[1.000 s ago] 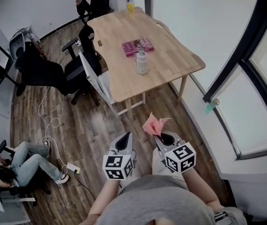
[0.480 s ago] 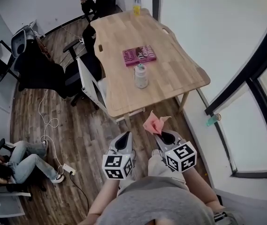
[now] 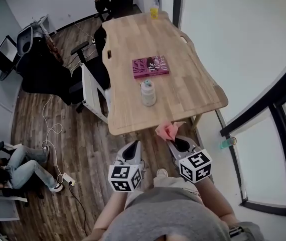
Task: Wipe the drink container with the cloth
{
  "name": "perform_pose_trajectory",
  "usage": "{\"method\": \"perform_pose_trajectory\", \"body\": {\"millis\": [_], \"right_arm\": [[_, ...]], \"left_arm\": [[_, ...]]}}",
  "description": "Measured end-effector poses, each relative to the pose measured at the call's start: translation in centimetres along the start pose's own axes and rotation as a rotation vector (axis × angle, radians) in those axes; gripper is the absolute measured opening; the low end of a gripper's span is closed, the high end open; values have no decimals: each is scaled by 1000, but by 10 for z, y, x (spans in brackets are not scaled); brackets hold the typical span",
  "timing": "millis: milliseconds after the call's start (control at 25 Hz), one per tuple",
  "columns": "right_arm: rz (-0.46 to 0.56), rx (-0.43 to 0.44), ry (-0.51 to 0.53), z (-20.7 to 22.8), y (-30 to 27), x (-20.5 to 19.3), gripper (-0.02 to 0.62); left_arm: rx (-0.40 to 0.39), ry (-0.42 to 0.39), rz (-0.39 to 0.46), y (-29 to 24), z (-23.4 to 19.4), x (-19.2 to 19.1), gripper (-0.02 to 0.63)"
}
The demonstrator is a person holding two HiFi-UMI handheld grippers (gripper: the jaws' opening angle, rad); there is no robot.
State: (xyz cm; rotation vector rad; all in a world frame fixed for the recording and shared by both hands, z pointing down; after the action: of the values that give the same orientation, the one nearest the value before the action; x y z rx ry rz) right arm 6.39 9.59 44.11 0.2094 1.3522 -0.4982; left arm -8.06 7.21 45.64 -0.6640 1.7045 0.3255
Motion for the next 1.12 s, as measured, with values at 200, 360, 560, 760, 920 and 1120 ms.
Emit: {"method": "perform_pose_trajectory", "body": {"millis": [200, 360, 560, 760, 920, 1120], "right_arm": [[6, 23, 4, 31, -10, 12, 26], [4, 38, 3, 52, -18, 16, 26], [11, 59, 2, 71, -34, 24, 26], [20, 75, 5, 84, -53, 31, 26], [-7, 85, -12, 92, -72, 30, 26], [-6, 88, -10, 103, -97, 36, 26]], "left_arm": [[22, -1, 4, -29, 8, 2, 3], [36, -4, 7, -49, 10, 3, 3], [57, 1, 7, -65, 8, 7, 3], [84, 3, -1, -73, -1, 5, 3], [103, 12, -5, -77, -12, 5, 3], [119, 20, -10, -86, -27, 4, 3]]}}
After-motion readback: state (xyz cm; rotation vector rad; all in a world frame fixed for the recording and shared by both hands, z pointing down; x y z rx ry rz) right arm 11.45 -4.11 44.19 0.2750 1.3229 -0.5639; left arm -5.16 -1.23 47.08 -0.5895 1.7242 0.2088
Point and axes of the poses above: the fingertips, and each gripper's own axes: y backward along the fingers, z to its right, x out of its top, the point moved 3 cm from there along y, backward along the fingers, and after that the axes turned 13 degrees about z, right-handed, at the moved point
